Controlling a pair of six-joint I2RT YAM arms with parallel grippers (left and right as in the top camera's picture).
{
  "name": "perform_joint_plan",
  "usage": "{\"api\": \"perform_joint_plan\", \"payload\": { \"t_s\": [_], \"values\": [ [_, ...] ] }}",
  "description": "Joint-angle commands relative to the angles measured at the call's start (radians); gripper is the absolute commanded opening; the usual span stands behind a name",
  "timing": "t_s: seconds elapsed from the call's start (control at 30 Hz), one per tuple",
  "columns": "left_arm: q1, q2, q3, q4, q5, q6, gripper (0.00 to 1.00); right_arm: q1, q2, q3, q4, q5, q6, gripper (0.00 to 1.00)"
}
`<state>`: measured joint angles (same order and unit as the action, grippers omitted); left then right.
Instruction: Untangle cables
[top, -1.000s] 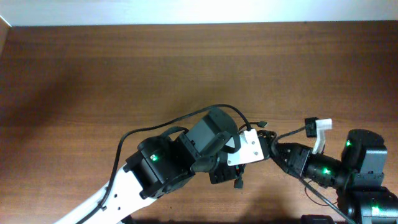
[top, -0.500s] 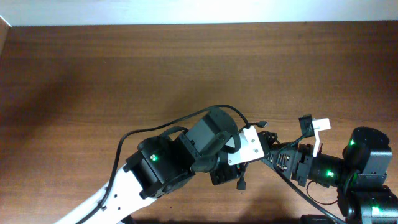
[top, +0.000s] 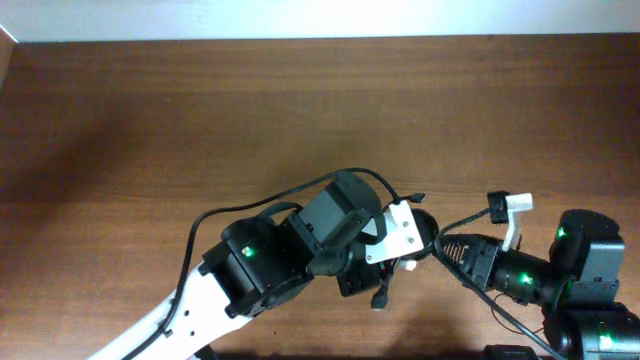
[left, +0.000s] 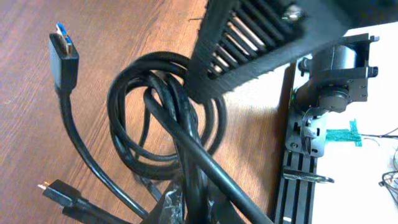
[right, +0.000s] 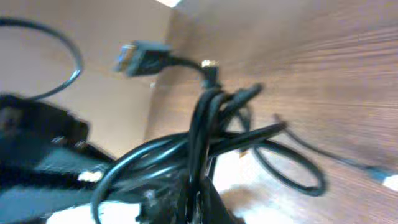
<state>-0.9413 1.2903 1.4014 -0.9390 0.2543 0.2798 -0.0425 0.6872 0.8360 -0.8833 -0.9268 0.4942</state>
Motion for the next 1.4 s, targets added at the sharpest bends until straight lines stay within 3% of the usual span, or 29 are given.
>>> {"api": "perform_joint_plan", "payload": {
  "t_s": [0.0,0.2,0.27,0.37,0.53,0.73,0.8,0.83,0.9,0.97,1.07,1.27,1.37],
  "values": [
    [-0.007,-0.014,0.006,0.009,0.007,0.002,0.0,-0.004,0.001,0.004,-0.056,0.258,-0.007,0.04],
    [-0.007,-0.045,0.006,0.011,-0.053,-0.022,0.0,-0.004,0.016,0.004,-0.132,0.447,-0.007,0.04],
    [-0.007,-0.09,0.006,0.011,-0.298,-0.206,0.0,-0.004,0.052,0.004,-0.132,0.446,-0.007,0.04],
    [-0.007,-0.157,0.006,0.01,-0.534,-0.365,0.0,-0.004,0.123,0.004,-0.136,0.441,-0.007,0.04],
    [-0.007,-0.207,0.006,0.011,-0.695,-0.478,0.0,-0.004,0.185,0.004,-0.146,0.442,-0.008,0.04],
    [-0.007,-0.208,0.006,0.009,-0.697,-0.477,0.0,-0.004,0.185,0.004,-0.158,0.456,-0.008,0.04],
    [-0.007,-0.208,0.006,0.005,-0.696,-0.477,0.0,-0.004,0.185,0.004,-0.161,0.427,-0.066,0.34],
    [-0.007,-0.208,0.006,0.002,-0.696,-0.477,0.0,-0.004,0.185,0.004,-0.159,0.423,-0.071,0.39],
    [-0.007,-0.208,0.006,0.003,-0.673,-0.477,0.0,-0.004,0.185,0.004,-0.157,0.406,-0.072,0.64],
    [-0.007,-0.208,0.006,0.003,-0.617,-0.476,0.0,-0.004,0.185,0.004,-0.152,0.369,-0.072,0.79],
    [-0.007,-0.206,0.006,0.003,-0.549,-0.418,0.0,-0.004,0.185,0.004,-0.101,0.199,-0.124,0.8],
    [-0.007,-0.198,0.006,0.003,-0.212,-0.122,0.0,-0.004,0.185,0.004,-0.029,-0.034,-0.172,0.8],
    [-0.007,-0.159,0.006,0.004,-0.167,-0.105,0.0,-0.004,0.185,0.004,0.009,-0.14,-0.173,0.8]
  ]
}}
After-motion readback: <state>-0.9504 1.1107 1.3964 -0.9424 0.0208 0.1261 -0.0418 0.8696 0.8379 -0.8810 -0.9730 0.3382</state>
